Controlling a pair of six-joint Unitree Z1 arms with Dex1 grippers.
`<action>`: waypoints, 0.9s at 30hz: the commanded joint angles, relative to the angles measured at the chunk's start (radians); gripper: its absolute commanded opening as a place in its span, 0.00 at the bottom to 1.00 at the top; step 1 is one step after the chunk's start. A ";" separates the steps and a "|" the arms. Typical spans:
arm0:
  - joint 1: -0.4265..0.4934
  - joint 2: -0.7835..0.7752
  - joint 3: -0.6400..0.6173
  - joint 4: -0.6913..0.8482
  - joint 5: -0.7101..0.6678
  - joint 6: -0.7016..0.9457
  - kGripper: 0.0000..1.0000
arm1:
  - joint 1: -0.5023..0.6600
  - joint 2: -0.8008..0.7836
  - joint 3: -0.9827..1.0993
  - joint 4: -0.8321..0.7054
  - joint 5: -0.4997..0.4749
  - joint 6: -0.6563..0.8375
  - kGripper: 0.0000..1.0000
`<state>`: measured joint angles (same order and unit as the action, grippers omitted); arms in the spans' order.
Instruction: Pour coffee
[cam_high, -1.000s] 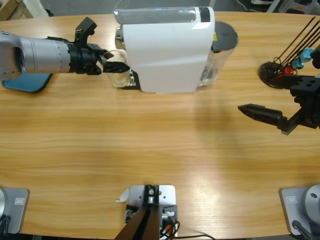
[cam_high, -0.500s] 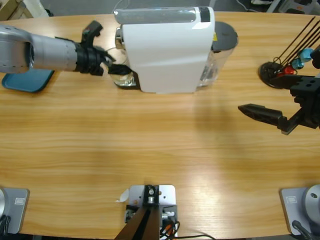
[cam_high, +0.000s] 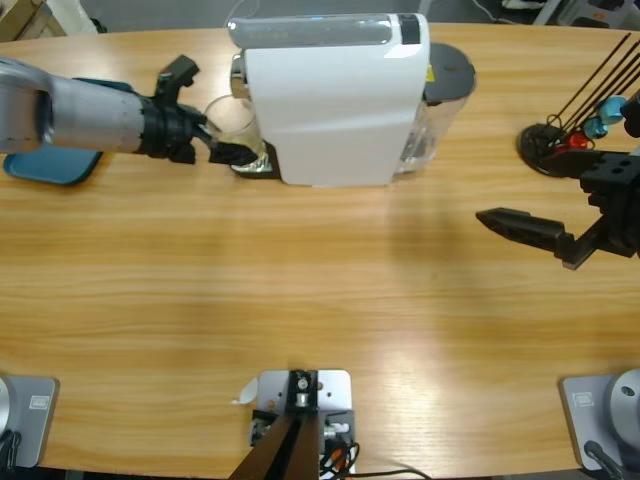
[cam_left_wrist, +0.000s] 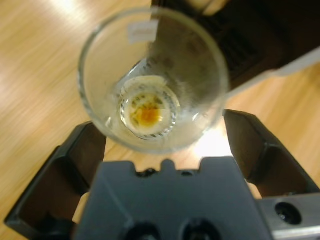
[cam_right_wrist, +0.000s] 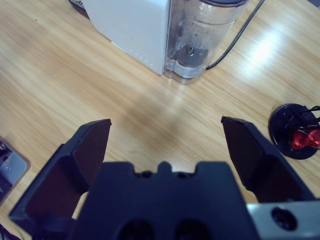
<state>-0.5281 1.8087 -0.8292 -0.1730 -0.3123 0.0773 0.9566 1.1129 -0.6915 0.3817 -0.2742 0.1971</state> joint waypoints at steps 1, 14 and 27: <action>-0.063 -0.248 -0.024 0.272 -0.044 0.000 0.99 | -0.016 0.044 0.021 -0.012 0.015 -0.015 1.00; 0.034 -0.682 -0.226 0.995 -0.037 -0.016 0.93 | -0.016 0.036 0.015 -0.004 0.009 -0.020 0.97; 0.080 -0.738 -0.182 0.992 -0.009 -0.009 0.91 | -0.197 0.026 -0.183 0.030 0.055 -0.183 0.00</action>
<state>-0.4672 1.1239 -1.0531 0.8188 -0.3455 0.0708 0.8329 1.1238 -0.7655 0.3984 -0.2350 0.0815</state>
